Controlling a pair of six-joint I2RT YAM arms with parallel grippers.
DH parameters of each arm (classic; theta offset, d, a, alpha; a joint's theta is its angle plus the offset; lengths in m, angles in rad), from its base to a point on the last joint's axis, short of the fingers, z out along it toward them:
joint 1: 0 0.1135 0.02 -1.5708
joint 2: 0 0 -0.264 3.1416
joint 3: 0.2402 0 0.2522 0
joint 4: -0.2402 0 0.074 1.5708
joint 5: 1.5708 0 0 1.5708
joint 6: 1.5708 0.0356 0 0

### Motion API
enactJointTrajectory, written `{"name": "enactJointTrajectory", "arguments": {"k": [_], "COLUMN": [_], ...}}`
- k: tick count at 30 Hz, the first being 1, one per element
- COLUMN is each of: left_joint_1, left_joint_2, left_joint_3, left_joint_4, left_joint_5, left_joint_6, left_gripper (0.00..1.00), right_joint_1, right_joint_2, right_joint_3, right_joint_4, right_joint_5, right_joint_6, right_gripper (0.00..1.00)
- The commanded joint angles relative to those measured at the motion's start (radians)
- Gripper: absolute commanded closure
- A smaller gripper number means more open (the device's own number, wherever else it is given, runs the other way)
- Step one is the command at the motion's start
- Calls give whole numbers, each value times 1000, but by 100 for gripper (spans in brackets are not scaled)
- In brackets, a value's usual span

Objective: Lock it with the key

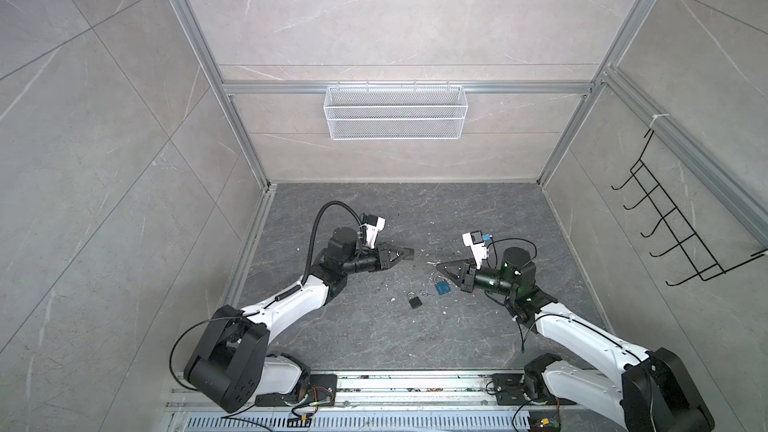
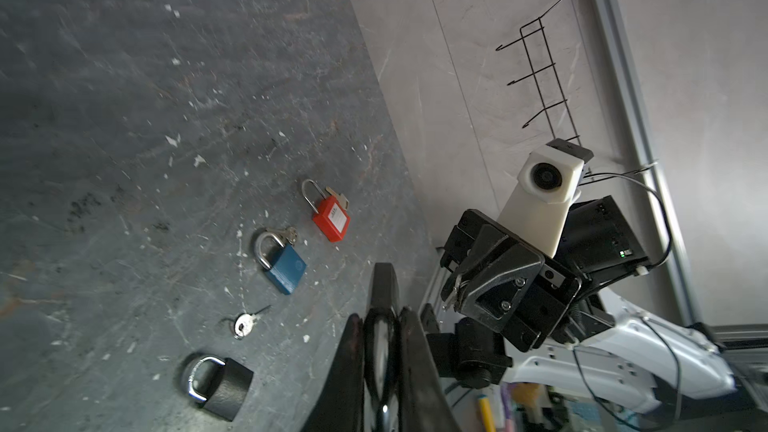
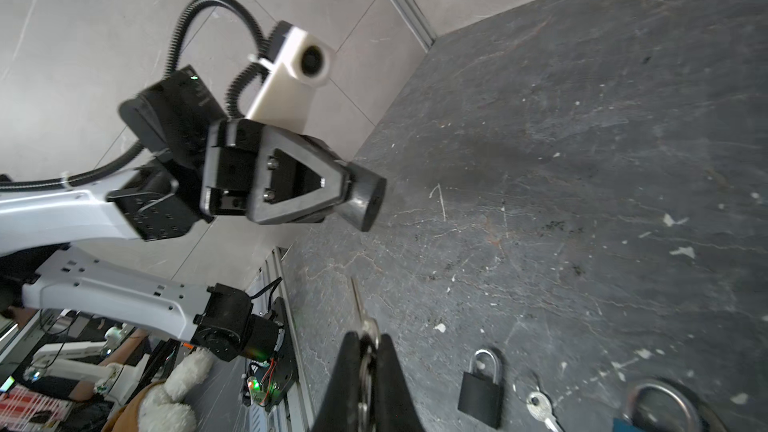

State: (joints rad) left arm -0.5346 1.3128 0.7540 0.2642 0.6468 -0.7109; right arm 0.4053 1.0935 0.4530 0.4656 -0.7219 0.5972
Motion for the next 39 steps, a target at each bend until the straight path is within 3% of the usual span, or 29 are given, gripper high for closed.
{"name": "enactJointTrajectory", "arguments": {"k": [1,4,7,11,15,30,39], "left_joint_1": [-5,-4,-5,-6,-7,-7,-3], "left_joint_2": [-64,-53,-54,-9,65,380,468], "left_joint_3": [94,196,205,217,224,350,397], "left_joint_4": [-487,-721,-794,-902,-920,-1047,-1109], "left_joint_5": [-105,-93,-30,-80,-121,-83,-127], "left_joint_6": [356,467,521,571,580,701,741], "left_gripper": [100,100,100,100,100,100,100], "right_joint_1": [1,1,1,1,1,1,1], "right_joint_2": [11,42,63,89,110,191,219], "right_joint_3": [48,78,77,92,94,65,60], "right_joint_4": [-107,-161,-145,-163,-152,-71,-52], "right_joint_5": [77,80,70,46,18,-17,-37], "right_joint_6": [35,47,45,17,10,39,46], "right_gripper": [100,100,100,100,100,100,100]}}
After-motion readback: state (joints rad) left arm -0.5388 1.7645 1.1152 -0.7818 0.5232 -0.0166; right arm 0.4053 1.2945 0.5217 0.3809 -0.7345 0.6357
